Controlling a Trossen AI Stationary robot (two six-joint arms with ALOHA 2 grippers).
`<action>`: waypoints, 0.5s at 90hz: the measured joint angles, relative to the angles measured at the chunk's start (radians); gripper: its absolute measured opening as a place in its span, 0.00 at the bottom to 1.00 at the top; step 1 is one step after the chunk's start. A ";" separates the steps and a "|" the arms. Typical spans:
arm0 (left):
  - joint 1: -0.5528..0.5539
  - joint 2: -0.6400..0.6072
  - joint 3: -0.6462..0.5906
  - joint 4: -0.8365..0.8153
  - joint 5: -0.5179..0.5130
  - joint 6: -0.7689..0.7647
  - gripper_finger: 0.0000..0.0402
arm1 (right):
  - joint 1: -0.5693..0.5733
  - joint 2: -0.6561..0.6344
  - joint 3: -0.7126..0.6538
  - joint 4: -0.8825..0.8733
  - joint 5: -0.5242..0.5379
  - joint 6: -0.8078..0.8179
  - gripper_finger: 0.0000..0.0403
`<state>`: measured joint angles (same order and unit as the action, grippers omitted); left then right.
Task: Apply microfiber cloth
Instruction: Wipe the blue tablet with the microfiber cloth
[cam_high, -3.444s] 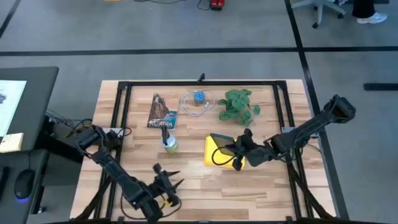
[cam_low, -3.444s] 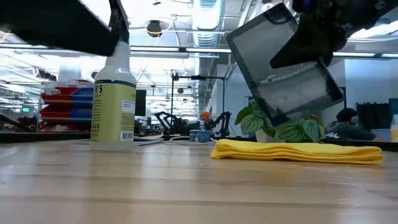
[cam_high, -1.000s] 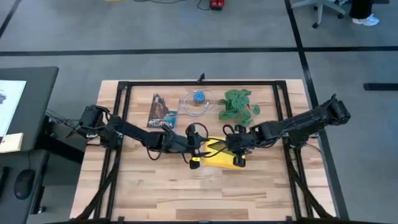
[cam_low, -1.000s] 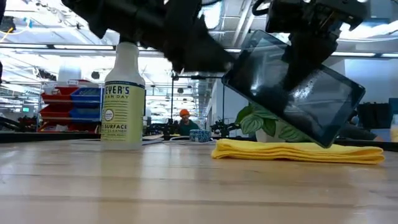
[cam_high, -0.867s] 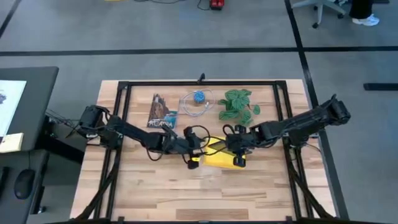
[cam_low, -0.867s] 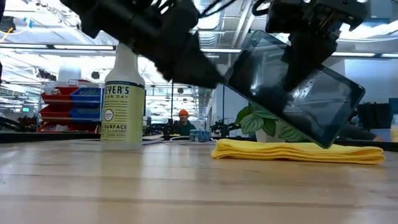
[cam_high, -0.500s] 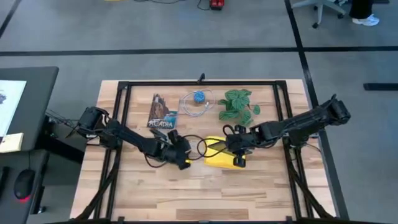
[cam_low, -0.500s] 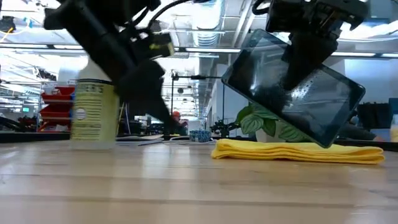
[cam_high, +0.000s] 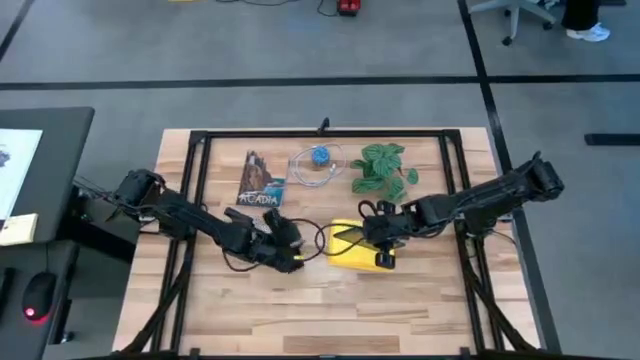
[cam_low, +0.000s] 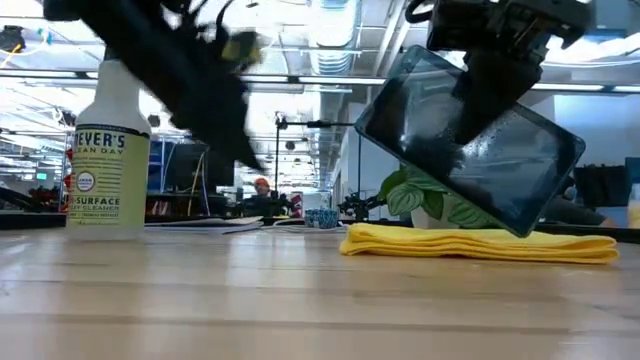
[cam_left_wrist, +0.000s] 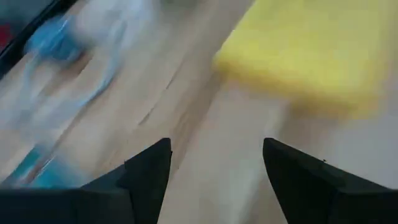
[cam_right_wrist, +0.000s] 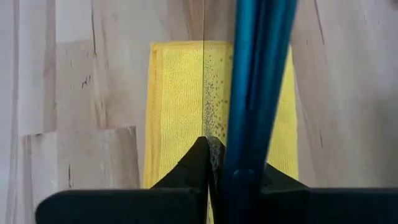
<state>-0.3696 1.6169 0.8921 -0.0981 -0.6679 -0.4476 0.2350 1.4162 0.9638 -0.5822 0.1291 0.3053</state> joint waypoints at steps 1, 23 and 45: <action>0.000 0.000 0.000 0.025 0.010 0.018 0.58 | -0.001 0.000 0.000 0.001 0.000 0.000 0.05; 0.046 0.083 0.001 0.404 0.067 0.297 0.58 | -0.002 0.000 0.000 0.032 0.000 -0.008 0.05; 0.107 0.136 0.000 0.592 0.255 0.359 0.58 | -0.002 0.000 0.000 0.029 0.000 -0.011 0.05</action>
<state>-0.2622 1.7526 0.8921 0.4939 -0.4127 -0.0891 0.2329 1.4158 0.9638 -0.5537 0.1295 0.2942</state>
